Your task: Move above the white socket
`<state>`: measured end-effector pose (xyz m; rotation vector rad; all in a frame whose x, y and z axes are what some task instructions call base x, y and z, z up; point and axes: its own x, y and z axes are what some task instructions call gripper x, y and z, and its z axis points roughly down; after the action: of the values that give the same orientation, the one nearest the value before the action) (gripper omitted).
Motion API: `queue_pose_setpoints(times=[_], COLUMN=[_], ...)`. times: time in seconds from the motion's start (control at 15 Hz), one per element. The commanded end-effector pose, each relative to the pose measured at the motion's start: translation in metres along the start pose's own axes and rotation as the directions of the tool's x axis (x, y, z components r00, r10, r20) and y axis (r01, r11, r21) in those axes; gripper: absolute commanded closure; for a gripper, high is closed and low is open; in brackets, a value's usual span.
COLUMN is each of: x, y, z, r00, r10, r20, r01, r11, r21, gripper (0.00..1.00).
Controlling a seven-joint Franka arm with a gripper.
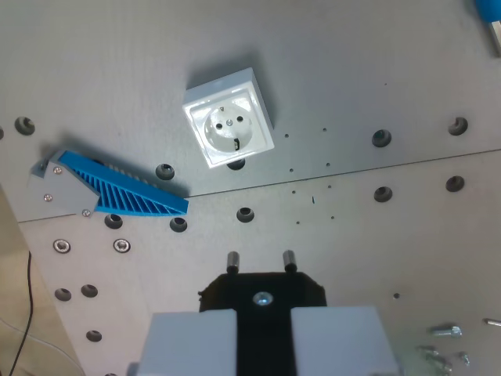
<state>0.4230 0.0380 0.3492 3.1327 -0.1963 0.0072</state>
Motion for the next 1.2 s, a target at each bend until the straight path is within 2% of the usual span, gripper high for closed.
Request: queue_pose_setpoints(times=[0.07,0.67,1.2], x=[0.000,-0.001,-0.004], y=[0.000,0.000,-0.001], z=[0.000,0.003,0.020], r00=[1.000,1.000,0.997], r10=[0.001,-0.014,-0.062], r20=[0.000,-0.001,-0.046], r01=[-0.001,0.014,0.062], r11=[1.000,1.000,0.998], r21=[0.000,0.000,0.005], gripper=[1.00,1.00,1.00])
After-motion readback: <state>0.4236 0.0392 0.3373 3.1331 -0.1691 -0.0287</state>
